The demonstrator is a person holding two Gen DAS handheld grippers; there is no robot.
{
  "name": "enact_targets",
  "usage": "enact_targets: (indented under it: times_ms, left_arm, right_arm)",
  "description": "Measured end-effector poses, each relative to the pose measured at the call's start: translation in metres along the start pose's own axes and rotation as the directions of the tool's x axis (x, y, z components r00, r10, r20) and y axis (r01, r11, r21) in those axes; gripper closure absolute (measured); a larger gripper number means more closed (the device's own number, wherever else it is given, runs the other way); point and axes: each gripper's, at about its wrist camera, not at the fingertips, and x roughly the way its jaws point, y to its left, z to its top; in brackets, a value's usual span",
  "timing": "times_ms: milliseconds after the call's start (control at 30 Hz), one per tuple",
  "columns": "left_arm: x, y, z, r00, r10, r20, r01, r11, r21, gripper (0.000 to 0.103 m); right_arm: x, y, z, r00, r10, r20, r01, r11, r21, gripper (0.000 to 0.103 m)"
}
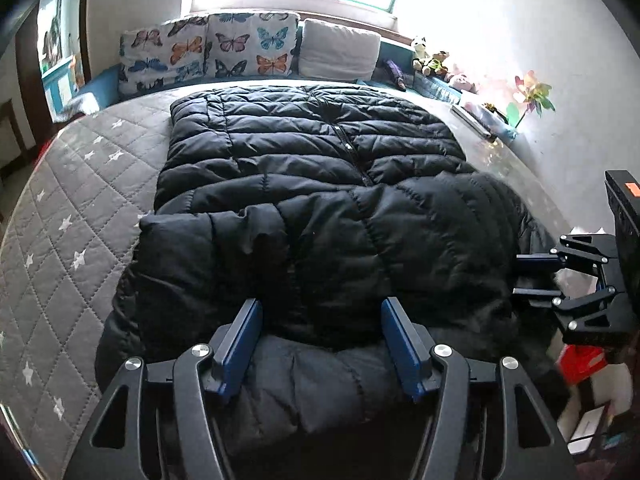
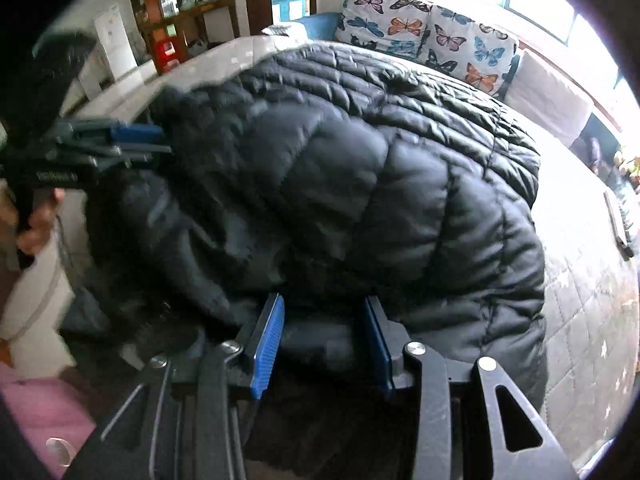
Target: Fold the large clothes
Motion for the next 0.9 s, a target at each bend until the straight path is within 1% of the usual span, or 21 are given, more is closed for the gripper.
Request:
enact_targets:
  times_ms: [33,100,167,233,267,333,400,433,467,567,633,733,833,900]
  left_arm:
    - [-0.005,0.002,0.004,1.0,-0.009,0.005,0.009,1.0,-0.003,0.037]
    - [-0.019,-0.001,0.016,0.998,-0.031,0.052,0.03,0.999,0.01,0.037]
    - [-0.024,-0.002,0.027,0.997,-0.025,0.077,0.024,0.999,0.023,0.037]
    - [-0.015,0.002,0.037,0.998,-0.011,0.065,0.01,1.0,0.011,0.037]
    - [-0.006,0.006,0.041,0.999,-0.003,0.039,0.003,1.0,-0.001,0.037]
    - [0.01,0.012,0.043,1.0,0.001,-0.007,-0.001,1.0,-0.012,0.037]
    - [0.02,0.014,0.039,1.0,-0.002,-0.013,0.002,1.0,-0.004,0.037]
    - [0.024,0.014,0.037,1.0,0.0,-0.015,0.0,1.0,0.006,0.037]
    - [0.028,0.015,0.036,1.0,0.003,-0.021,-0.003,1.0,0.013,0.037]
    - [0.039,0.015,0.034,0.999,0.013,-0.04,-0.012,1.0,0.021,0.037]
    - [0.04,0.016,0.034,0.999,0.008,-0.051,-0.007,1.0,0.018,0.037]
    - [0.031,0.014,0.036,0.998,0.006,-0.057,-0.005,1.0,0.019,0.037]
    - [0.006,0.006,0.032,0.999,0.019,-0.037,-0.018,0.999,0.038,0.037]
    - [-0.01,-0.002,0.024,1.0,0.013,-0.014,-0.012,0.998,0.067,0.037]
  right_arm:
    - [-0.009,-0.005,0.007,1.0,0.013,0.024,-0.014,1.0,0.017,0.058]
    - [-0.021,-0.013,0.021,0.998,0.011,0.062,-0.012,1.0,0.026,0.058]
    - [-0.023,-0.021,0.034,0.997,-0.011,0.078,0.009,1.0,0.029,0.058]
    - [-0.016,-0.029,0.044,0.997,-0.019,0.071,0.016,0.999,0.038,0.058]
    - [-0.01,-0.033,0.048,0.998,-0.013,0.06,0.01,0.999,0.048,0.058]
    - [0.006,-0.04,0.049,1.0,-0.016,0.02,0.015,0.998,0.062,0.058]
    - [0.03,-0.045,0.043,0.999,0.004,-0.044,-0.001,0.997,0.075,0.058]
    - [0.036,-0.046,0.04,0.998,0.011,-0.057,-0.006,0.997,0.077,0.058]
    - [0.044,-0.046,0.036,0.998,0.011,-0.058,-0.007,0.997,0.072,0.058]
    - [0.049,-0.044,0.033,0.999,0.005,-0.049,-0.002,0.999,0.055,0.058]
    - [0.043,-0.045,0.034,0.999,0.009,-0.05,-0.007,0.999,0.042,0.058]
    - [0.023,-0.044,0.033,0.999,-0.004,-0.043,0.005,0.999,0.037,0.058]
    - [-0.005,-0.04,0.025,1.0,-0.01,-0.026,0.01,1.0,0.021,0.058]
    - [-0.017,-0.037,0.018,0.999,-0.004,-0.032,0.004,1.0,0.012,0.058]
